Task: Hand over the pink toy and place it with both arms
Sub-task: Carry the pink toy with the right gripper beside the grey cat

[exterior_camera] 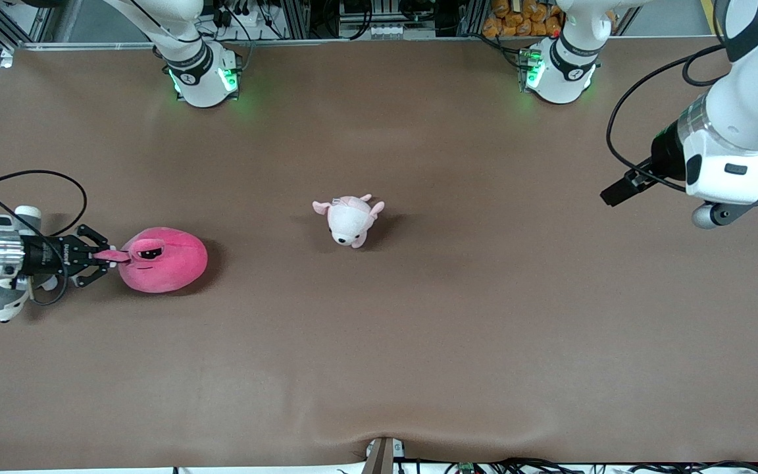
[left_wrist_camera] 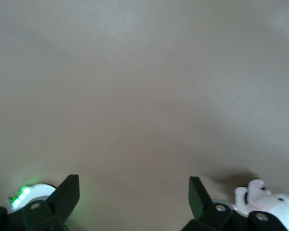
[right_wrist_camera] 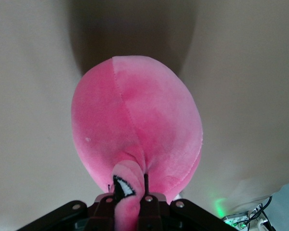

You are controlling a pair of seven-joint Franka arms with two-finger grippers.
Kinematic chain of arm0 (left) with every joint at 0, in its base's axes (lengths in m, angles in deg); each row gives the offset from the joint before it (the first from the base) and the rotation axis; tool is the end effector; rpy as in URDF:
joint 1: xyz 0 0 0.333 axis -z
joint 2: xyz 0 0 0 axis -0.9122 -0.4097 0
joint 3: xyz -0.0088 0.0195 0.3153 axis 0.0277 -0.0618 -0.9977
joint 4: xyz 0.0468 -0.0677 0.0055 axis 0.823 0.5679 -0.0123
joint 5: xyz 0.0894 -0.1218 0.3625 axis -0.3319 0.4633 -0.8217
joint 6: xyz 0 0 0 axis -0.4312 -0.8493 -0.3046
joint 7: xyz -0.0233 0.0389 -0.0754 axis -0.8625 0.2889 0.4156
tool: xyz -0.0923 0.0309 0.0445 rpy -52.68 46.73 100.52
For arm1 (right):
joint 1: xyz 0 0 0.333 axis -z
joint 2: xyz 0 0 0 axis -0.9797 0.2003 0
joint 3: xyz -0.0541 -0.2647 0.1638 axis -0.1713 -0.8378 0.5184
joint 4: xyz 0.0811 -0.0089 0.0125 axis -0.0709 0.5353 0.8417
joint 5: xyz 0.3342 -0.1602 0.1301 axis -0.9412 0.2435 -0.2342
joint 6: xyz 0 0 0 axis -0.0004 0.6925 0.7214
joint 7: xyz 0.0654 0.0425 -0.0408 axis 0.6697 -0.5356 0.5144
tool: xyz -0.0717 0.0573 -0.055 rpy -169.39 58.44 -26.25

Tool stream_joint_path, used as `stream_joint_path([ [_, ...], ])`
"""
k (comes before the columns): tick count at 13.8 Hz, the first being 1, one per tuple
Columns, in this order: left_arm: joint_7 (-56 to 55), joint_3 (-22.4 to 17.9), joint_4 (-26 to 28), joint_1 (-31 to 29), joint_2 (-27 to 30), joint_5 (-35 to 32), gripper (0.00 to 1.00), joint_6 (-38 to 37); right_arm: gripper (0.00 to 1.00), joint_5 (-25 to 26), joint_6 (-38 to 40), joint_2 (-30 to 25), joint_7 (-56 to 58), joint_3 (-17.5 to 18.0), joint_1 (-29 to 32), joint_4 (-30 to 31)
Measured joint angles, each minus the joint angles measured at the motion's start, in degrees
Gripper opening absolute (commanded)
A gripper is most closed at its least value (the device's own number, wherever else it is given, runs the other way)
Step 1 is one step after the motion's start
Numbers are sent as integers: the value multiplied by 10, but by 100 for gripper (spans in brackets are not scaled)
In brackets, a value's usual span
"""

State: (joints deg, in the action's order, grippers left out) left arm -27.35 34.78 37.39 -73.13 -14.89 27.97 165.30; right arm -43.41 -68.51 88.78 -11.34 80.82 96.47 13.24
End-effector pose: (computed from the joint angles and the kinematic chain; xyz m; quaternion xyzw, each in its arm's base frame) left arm 0.5748 -0.1356 0.6217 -0.9679 -0.2452 0.0420 0.0352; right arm 0.6187 -0.1384 0.2971 -0.6607 0.6680 0.3071 0.1515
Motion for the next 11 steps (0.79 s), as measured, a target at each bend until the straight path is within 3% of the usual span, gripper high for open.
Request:
stream_joint_path([
  [2,86,-30,15,15,13,-13,100,2,56,0,-11,2,23,-1,1,22],
  [4,153,-93,52,45,34,-13,100,23,94,0,-19,4,36,-1,3,34],
  [5,182,-123,76,58,49,-13,100,36,100,-1,-18,4,42,-2,3,34],
  [7,215,-158,116,72,78,-8,100,55,100,0,-18,1,50,-1,3,33],
  [11,230,-170,143,68,109,4,100,64,100,36,-10,-31,115,0,2,25],
])
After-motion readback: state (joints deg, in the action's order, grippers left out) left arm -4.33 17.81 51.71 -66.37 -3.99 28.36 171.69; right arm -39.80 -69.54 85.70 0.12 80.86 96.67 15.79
